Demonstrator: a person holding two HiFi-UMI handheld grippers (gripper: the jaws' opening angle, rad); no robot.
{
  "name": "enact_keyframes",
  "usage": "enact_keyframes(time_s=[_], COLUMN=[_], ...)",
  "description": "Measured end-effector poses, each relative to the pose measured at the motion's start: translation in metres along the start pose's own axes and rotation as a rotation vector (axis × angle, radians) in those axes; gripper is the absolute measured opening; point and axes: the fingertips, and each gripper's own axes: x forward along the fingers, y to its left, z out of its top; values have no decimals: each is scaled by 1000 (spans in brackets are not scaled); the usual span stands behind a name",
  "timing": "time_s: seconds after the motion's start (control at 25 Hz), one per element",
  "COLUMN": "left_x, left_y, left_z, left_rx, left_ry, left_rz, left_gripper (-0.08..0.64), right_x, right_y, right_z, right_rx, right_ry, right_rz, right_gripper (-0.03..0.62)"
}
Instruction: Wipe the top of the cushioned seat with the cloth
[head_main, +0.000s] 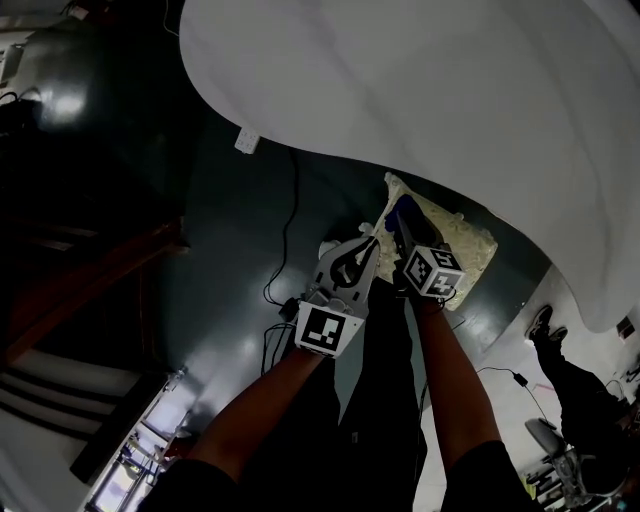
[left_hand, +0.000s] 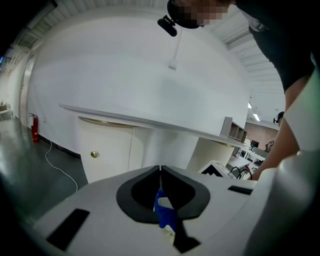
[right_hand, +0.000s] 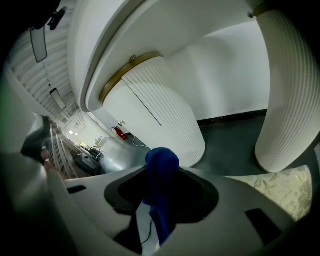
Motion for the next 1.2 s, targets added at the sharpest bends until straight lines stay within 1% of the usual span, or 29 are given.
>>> enact_keyframes(time_s=[0.12,0.28,0.44,0.6,0.76,1.0,1.08,1.2], left_x=[3,4,8,11,15,18,22,28], left_y=[5,9,8,9,11,10,7,-7], left_z=[-6,-14,-22,-23,-26,-33,-38,-34], left_rx=[6,9,-10,-22,-26,-39,-19,92], left_ry=[8,25,39,44,52,72,80,64], left_rz=[13,14,-16,-24,-18,-9,-15,-64], left_gripper=[23,23,23,23,23,24,23,23], right_x=[15,32,45,49,56,59,58,57], right_y=[-8,-20,-37,-40,-46,-58,-62,-70], right_z=[-8,-17,-30,-34,-37,-47,-49,-49], right_rx=[17,15,14,31,22,-39,-41,-47], right_ry=[22,72,148,206,218,220,218,212], right_rz=[-10,-45,-82,-96,-104,-106,-109,-130], right_gripper=[164,164,166,166,166,166,166,166])
